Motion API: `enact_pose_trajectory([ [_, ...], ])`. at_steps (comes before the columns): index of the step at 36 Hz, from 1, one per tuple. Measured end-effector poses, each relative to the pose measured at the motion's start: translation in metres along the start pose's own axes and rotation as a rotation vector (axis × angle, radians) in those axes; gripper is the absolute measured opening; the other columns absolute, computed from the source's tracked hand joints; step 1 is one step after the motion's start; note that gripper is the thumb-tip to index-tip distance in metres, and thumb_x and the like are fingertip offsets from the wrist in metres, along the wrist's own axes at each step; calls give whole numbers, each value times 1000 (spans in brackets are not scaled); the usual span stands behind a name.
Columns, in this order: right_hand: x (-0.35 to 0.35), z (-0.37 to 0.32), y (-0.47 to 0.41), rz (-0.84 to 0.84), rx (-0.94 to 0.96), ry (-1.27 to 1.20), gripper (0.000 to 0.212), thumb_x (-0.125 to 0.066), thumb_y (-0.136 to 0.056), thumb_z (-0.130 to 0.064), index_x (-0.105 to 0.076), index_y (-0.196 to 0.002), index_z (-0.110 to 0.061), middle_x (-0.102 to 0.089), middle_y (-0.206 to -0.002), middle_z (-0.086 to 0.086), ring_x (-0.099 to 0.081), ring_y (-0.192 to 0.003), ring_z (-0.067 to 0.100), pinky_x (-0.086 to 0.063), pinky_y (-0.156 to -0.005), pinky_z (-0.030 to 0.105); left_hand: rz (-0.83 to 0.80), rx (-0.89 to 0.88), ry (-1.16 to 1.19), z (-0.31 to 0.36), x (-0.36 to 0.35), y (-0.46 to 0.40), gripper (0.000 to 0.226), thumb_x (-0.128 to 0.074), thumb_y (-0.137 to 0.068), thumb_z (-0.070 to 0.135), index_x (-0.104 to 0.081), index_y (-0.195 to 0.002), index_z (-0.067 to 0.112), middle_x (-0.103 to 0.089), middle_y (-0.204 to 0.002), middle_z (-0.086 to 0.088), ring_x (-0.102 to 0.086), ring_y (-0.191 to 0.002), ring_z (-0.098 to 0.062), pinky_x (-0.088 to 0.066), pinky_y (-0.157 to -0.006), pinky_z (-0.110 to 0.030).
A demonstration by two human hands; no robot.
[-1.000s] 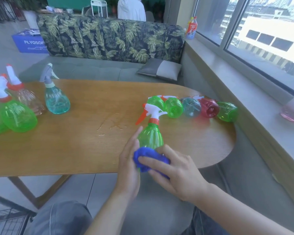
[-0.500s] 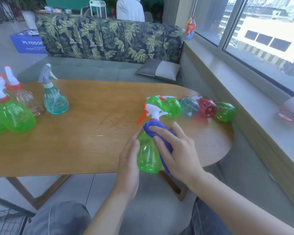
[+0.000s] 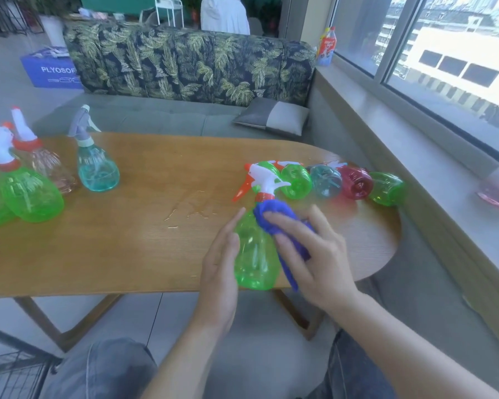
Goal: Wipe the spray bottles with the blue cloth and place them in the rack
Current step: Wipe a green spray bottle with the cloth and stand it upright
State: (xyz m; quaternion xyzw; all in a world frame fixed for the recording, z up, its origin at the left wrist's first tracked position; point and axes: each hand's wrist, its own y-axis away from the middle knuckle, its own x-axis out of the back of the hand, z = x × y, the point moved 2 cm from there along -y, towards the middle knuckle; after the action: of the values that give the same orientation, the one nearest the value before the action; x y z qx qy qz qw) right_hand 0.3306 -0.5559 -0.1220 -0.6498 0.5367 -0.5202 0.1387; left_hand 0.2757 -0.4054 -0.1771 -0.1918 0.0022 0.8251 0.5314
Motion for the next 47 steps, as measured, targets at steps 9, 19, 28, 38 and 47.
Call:
enact_pose_trajectory([
  [9, -20, 1, -1, -63, -122, 45, 32, -54, -106, -38, -73, -129, -27, -53, -100, -4, -57, -76, 15, -52, -69, 37, 14, 80, 67, -5, 0, 1, 46, -50, -107, 42, -64, -149, 30, -61, -156, 5, -51, -150, -20, -34, -127, -60],
  [19, -18, -6, 37, -265, 297, 150, 28, -56, -107, -37, -72, -129, -33, -47, -107, -5, -48, -78, 13, -47, -55, 28, 54, 137, 129, -7, 7, 0, 42, -52, -105, 37, -69, -143, 33, -62, -154, 9, -55, -147, -23, -38, -124, -64],
  [28, -10, -13, 45, -72, -73, -130, 28, -55, -108, -38, -71, -129, -29, -50, -101, -15, -53, -84, 1, -43, -74, 15, 90, 91, 34, -3, 4, 1, 44, -52, -105, 48, -68, -143, 34, -64, -152, 8, -53, -148, -19, -33, -128, -60],
  [38, -22, -9, 52, 109, -715, -508, 24, -57, -106, -33, -71, -123, -42, -71, -118, -15, -67, -114, 14, -51, -100, 38, -31, 70, 67, -3, -1, 7, 71, -85, -79, 45, -64, -146, 32, -64, -152, -1, -56, -145, -26, -36, -125, -63],
  [47, -18, -13, 49, 127, -708, -529, 27, -56, -105, -20, -70, -124, -35, -71, -117, -22, -63, -118, 3, -44, -96, 12, -51, 41, 42, -4, -3, 6, 59, -72, -92, 44, -62, -150, 36, -61, -155, 8, -53, -149, -18, -35, -126, -59],
])
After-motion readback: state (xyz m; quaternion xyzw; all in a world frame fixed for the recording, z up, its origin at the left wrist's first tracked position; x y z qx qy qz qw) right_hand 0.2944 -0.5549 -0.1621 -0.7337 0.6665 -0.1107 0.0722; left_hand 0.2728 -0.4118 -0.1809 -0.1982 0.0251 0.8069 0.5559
